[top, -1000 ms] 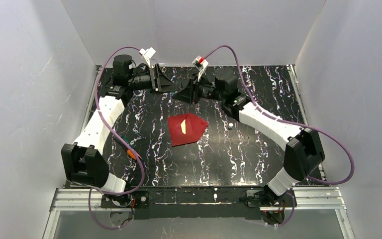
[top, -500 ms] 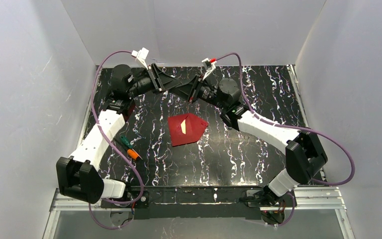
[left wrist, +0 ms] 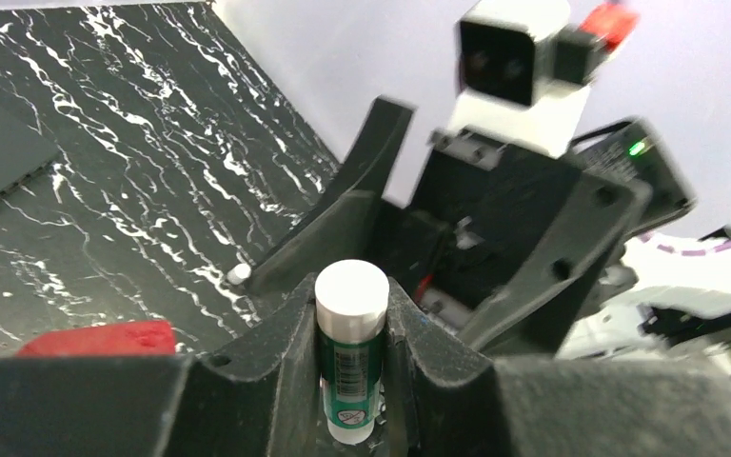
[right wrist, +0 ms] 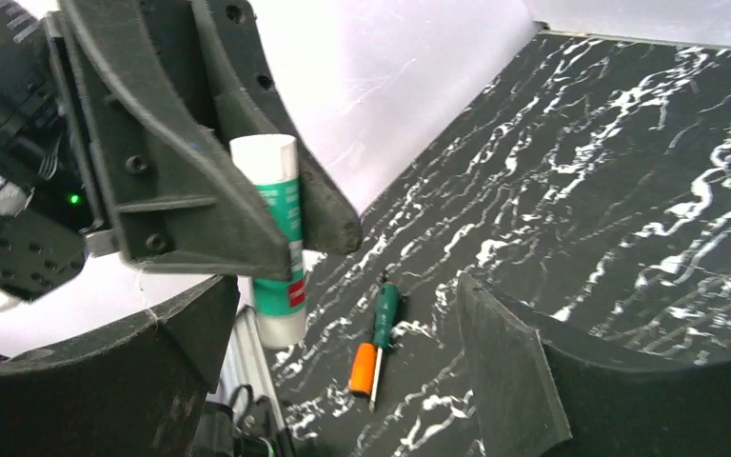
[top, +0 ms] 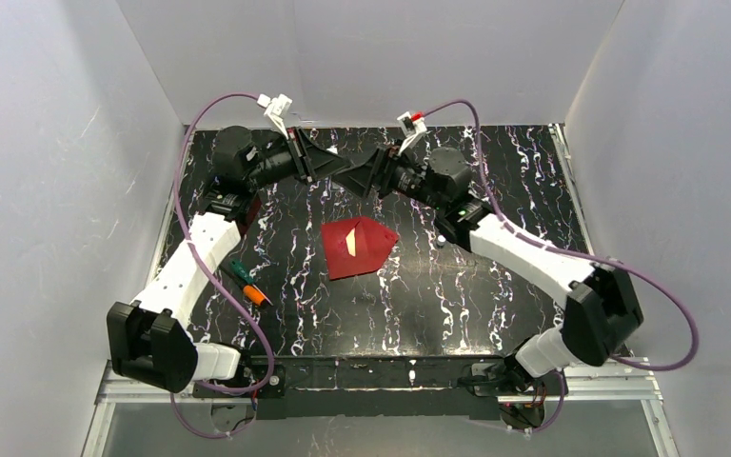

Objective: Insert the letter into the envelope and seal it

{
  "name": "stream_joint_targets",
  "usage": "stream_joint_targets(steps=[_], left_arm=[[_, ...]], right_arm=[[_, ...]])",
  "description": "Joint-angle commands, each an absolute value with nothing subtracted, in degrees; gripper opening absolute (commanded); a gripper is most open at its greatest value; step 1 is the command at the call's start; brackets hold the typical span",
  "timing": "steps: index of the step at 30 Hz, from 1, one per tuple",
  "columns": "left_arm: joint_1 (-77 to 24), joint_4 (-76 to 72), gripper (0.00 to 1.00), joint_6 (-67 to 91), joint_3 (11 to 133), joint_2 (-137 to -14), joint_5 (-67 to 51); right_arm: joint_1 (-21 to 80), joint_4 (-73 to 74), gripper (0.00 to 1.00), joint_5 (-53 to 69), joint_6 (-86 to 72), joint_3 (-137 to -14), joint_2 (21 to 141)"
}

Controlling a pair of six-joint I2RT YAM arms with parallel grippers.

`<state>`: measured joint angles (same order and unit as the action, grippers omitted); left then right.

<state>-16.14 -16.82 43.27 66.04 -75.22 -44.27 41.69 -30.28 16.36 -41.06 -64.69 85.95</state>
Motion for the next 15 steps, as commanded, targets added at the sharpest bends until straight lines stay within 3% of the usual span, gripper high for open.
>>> stream_joint_targets(steps=[1, 5, 7, 11, 15], left_arm=[[-15.98, -13.83, 0.00, 30.00, 66.73, -74.45, -51.47], [-15.88, -10.15, 0.00, 18.96, 68.56, -75.40, -58.05], [-15.89, -8.35, 0.00, 11.74, 68.73, -75.00, -59.89], [-16.08, 5.31, 0.00, -9.33, 71.79, -74.04, -53.16], [-16.19, 14.49, 0.00, -23.07, 73.91, -75.10, -45.66]], right_arm=[[40.39, -23.31, 0.93, 14.73, -29.59, -66.19, 76.81], [40.25, -21.73, 0.89, 13.01, -31.73, -68.93, 75.83], [40.25, -14.21, 0.81, 11.14, -34.68, -75.41, 78.69], [40.34, 11.14, 0.74, 7.44, -37.59, -91.06, 86.60], [40.72, 20.62, 0.74, 7.36, -42.39, -97.80, 91.16]])
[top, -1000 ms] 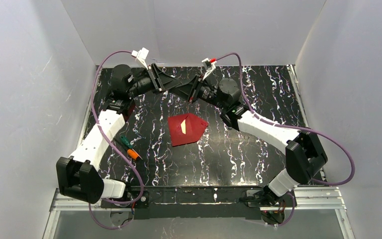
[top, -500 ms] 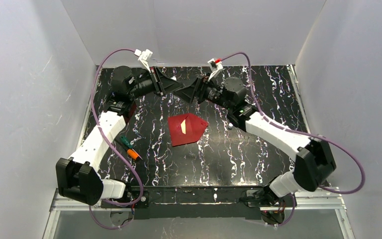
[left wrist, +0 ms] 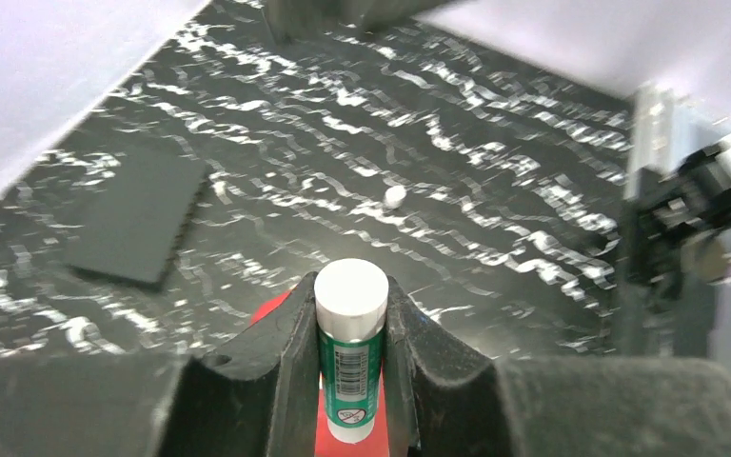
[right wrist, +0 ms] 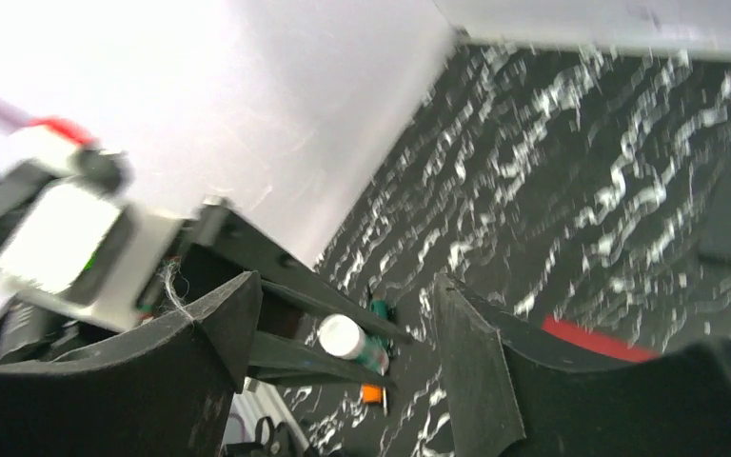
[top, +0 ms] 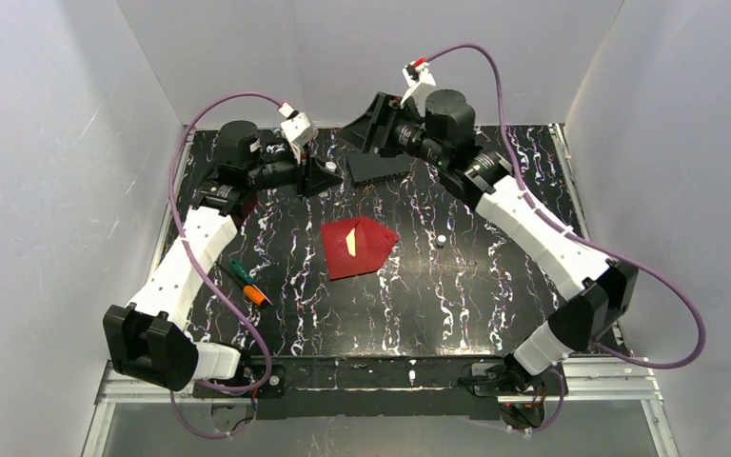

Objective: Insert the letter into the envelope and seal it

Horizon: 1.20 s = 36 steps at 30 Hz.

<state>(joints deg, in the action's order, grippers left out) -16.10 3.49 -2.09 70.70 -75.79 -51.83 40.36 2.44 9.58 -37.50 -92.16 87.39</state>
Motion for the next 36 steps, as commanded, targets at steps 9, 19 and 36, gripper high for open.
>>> stream_joint_targets(steps=[9, 19, 36], left_arm=[[-16.27, 13.32, 0.00, -35.88, 68.86, -73.38, -39.53], [-16.40, 12.48, 0.00, -38.15, 67.36, -71.88, -40.95], [-17.84, 12.48, 0.00, -37.81, 67.10, -71.13, -43.23]], right_arm=[[42.89, 25.63, 0.74, 11.88, -44.80, -105.47, 97.90], [43.72, 22.50, 0.67, 17.39, -46.93, -103.32, 99.15], [46.06, 25.42, 0.44, 15.79, -45.46, -104.77, 101.87]])
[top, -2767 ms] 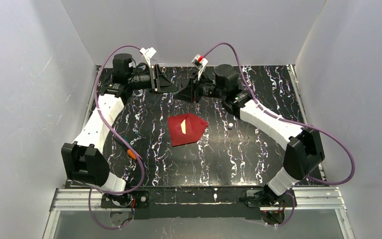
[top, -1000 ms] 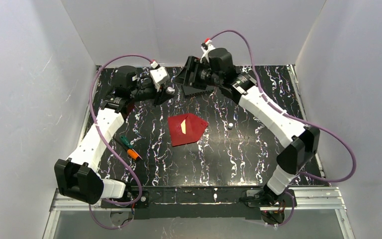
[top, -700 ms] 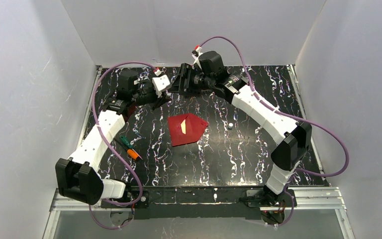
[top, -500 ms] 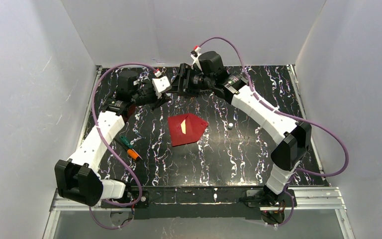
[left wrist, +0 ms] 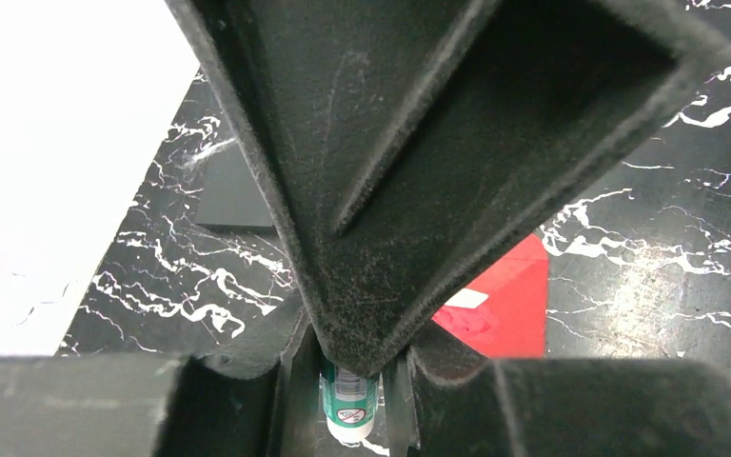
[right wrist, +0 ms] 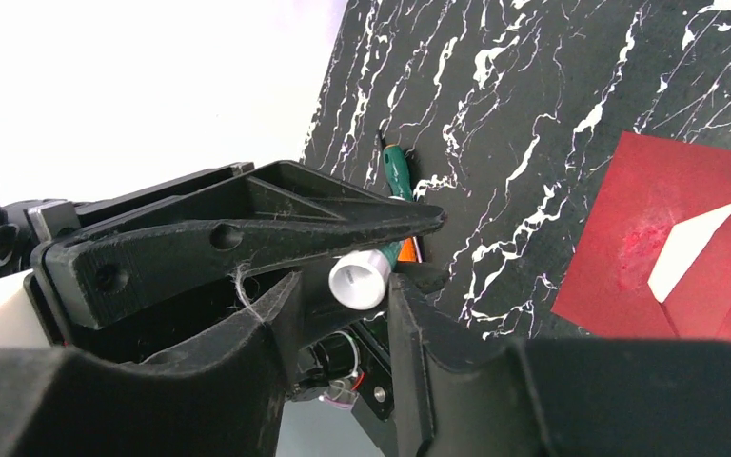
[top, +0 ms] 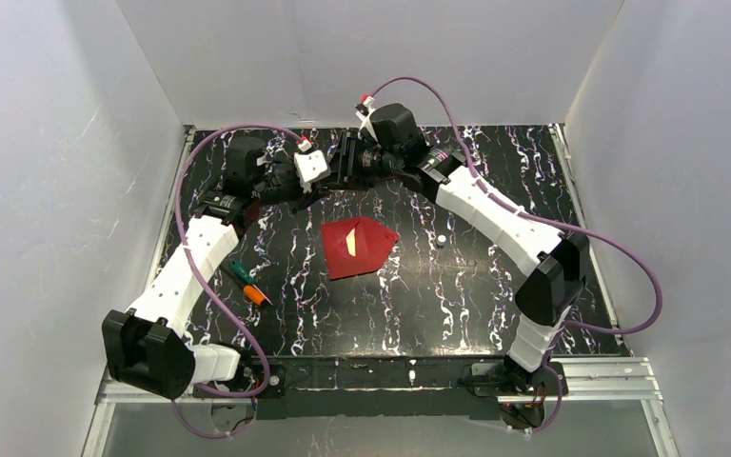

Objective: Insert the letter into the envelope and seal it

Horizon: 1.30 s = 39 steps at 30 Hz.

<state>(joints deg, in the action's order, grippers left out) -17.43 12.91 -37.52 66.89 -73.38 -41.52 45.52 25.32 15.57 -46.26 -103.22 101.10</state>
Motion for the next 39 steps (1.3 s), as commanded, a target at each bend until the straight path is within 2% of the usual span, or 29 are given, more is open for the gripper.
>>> stream_joint_targets(steps=[1, 4, 8, 10, 13, 16, 26, 29, 31, 35, 39], left_arm=[[-17.89, 12.48, 0.00, -37.63, 67.19, -71.12, -43.38], [-17.99, 12.40, 0.00, -37.29, 67.25, -70.80, -43.59], [-18.03, 12.48, 0.01, -36.08, 67.03, -70.65, -43.09], [-18.09, 12.56, 0.12, -33.98, 67.04, -70.83, -42.92], [-18.01, 14.54, 0.26, -31.63, 67.45, -72.17, -42.90], [-17.97, 16.16, 0.33, -29.67, 67.30, -73.49, -43.96], [-17.33, 10.64, 0.42, -23.09, 64.22, -74.41, -48.05], [-17.26, 9.81, 0.43, -22.01, 64.56, -75.40, -49.00], [-17.23, 9.65, 0.39, -21.92, 64.47, -75.86, -49.17], [-17.03, 8.89, 0.15, -21.51, 64.50, -76.40, -49.57], [-16.88, 8.56, 0.08, -21.20, 64.44, -76.49, -49.98]], right_arm=[[46.06, 26.01, 0.43, 15.70, -45.13, -105.07, 102.18], [46.27, 27.33, 0.42, 15.12, -44.31, -105.86, 103.01], [46.49, 28.26, 0.26, 13.19, -42.93, -107.22, 103.50], [46.49, 30.06, 0.16, 11.55, -41.79, -108.74, 103.87], [46.49, 32.04, 0.08, 9.46, -40.50, -109.41, 103.20], [46.41, 33.82, 0.05, 9.15, -39.65, -110.03, 102.66], [45.10, 36.30, 0.01, 13.41, -39.44, -110.79, 101.87], [45.00, 36.17, 0.01, 15.17, -39.70, -110.62, 101.93], [44.83, 36.19, 0.01, 15.94, -39.81, -110.73, 101.88], [44.31, 36.53, 0.01, 16.54, -40.40, -110.98, 101.60], [43.82, 36.26, 0.02, 16.53, -40.91, -110.54, 101.13]])
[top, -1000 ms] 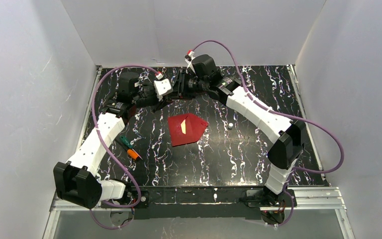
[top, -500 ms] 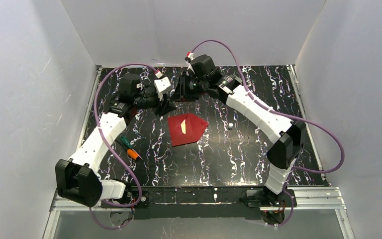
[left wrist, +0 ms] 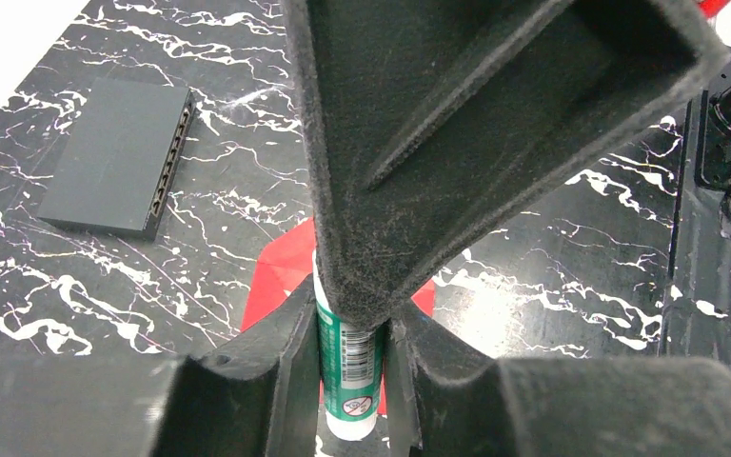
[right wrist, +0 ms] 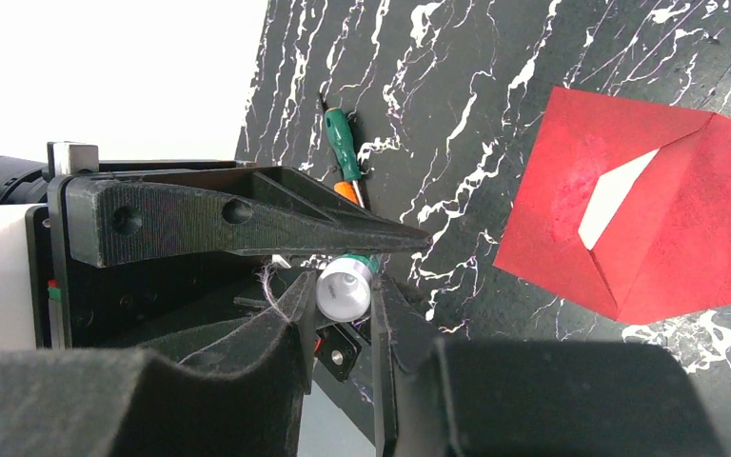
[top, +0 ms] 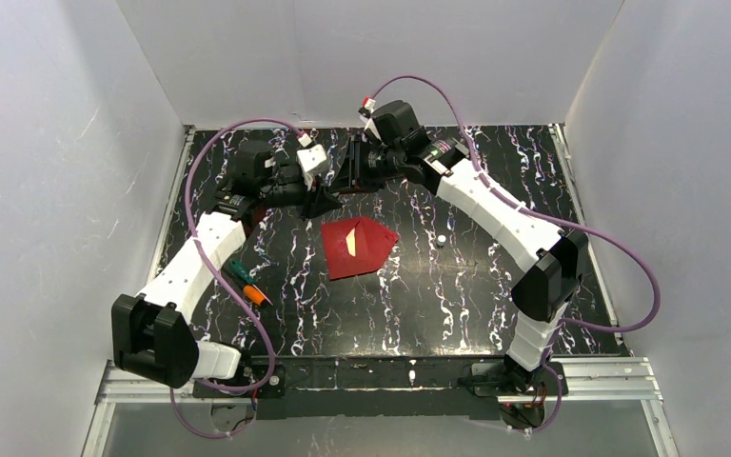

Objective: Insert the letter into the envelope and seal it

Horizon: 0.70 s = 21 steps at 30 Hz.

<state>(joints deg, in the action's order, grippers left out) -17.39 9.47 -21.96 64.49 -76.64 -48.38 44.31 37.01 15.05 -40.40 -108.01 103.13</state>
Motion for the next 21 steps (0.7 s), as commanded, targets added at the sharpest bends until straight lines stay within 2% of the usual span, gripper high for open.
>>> stream_joint_targets(steps=[1, 2, 6, 12, 16, 21], left_arm=[[-16.79, 8.67, 0.05, -21.16, 64.41, -76.47, -50.08], [-16.66, 8.63, 0.01, -20.91, 64.13, -76.48, -50.27], [-15.74, 8.99, 0.00, -18.30, 64.33, -75.98, -54.25], [-13.81, 20.49, 0.00, -18.85, 70.44, -75.85, -66.54], [-13.64, 26.17, 0.00, -20.31, 74.43, -75.80, -75.42], [-13.69, 23.72, 0.00, -16.25, 76.32, -75.59, -82.21]], right_arm=[[43.81, 35.79, 0.02, 16.45, -40.78, -110.19, 100.89], [43.73, 35.25, 0.02, 16.44, -40.67, -109.72, 100.57], [42.45, 27.42, 0.01, 20.09, -37.74, -104.64, 98.18], [36.64, 7.92, 0.01, 39.85, -29.53, -93.54, 92.17], [35.95, 2.42, 0.01, 49.85, -23.75, -92.37, 90.30], [35.95, -3.56, 0.01, 56.16, -21.44, -93.13, 89.48]])
